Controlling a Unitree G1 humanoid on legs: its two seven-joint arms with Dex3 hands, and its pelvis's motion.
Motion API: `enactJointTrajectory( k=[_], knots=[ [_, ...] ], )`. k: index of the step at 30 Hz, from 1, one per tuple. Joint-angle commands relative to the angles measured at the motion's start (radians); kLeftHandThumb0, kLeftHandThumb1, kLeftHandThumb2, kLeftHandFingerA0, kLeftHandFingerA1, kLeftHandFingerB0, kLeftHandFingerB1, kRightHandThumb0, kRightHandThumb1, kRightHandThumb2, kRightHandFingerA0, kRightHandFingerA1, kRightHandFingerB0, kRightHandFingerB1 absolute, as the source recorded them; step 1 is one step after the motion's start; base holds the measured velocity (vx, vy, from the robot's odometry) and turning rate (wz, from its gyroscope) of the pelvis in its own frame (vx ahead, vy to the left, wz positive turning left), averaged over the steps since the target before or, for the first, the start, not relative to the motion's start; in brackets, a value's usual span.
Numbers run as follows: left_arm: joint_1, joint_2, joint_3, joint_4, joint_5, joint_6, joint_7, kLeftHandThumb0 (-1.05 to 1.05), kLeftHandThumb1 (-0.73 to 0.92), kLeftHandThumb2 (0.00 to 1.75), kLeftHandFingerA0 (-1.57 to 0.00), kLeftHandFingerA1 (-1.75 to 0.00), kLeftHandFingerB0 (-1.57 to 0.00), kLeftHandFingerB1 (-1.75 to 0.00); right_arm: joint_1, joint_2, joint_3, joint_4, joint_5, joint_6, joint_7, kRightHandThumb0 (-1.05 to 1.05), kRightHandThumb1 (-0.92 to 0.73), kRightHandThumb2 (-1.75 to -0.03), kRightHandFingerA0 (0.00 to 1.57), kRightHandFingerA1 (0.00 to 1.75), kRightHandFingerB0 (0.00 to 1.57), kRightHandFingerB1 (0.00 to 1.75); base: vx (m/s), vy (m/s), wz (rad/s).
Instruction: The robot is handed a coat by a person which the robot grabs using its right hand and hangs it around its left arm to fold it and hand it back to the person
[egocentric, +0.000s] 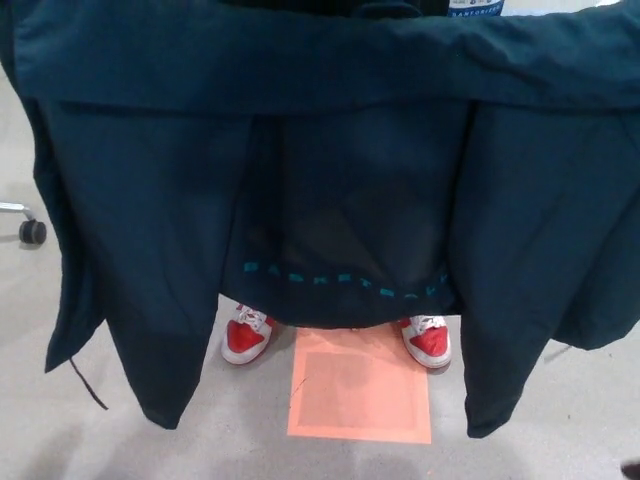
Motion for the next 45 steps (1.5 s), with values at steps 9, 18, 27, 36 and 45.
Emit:
enactJointTrajectory(
  k=[9,18,27,36,45],
  knots=[
    [-0.019,-0.014,0.03,-0.034,-0.049,-0.091,-0.069,-0.63,0.73,1.02,-0.01,-0.41,0.0,-0.34,0.484,0.08,-0.337,-1.269,0.47,-0.146,0.004,-0.7,-0.81,-0.65,0.35,0.38,0.27,0.35,0.0,0.0,0.0],
    [-0.024,0.001,0.042,-0.029,-0.059,-0.071,-0.072,-0.67,0.72,1.02,-0.09,-0.45,0.0,-0.34,0.379,0.078,-0.513,-1.728,0.617,-0.149,-0.122,-0.75,-0.65,-0.94,0.28,0.5,0.24,0.47,0.0,0.0,0.0],
    [-0.027,-0.001,0.068,-0.031,-0.083,-0.061,-0.09,-0.65,0.75,0.93,-0.08,-0.4,-0.06,-0.35,0.201,-0.047,-0.633,-1.884,0.766,-0.012,-0.172,-0.78,-0.66,-0.72,0.37,0.43,0.3,0.38,0.0,0.0,0.0],
    [-0.05,0.005,0.087,-0.03,-0.092,-0.019,-0.08,-0.32,0.64,1.14,0.0,-0.48,0.0,-0.48,-0.085,-0.154,-0.654,-1.851,0.688,0.1,-0.155,-0.78,-0.58,-0.98,0.18,0.45,0.18,0.44,0.0,0.0,0.0],
    [-0.07,0.026,0.09,-0.037,-0.077,0.008,-0.101,-0.33,0.64,1.15,0.0,-0.48,0.0,-0.48,-0.439,-0.269,-0.507,-1.718,0.597,0.239,-0.038,-0.78,-0.66,-0.6,0.25,0.3,0.23,0.29,0.0,0.0,0.0]
  ],
)
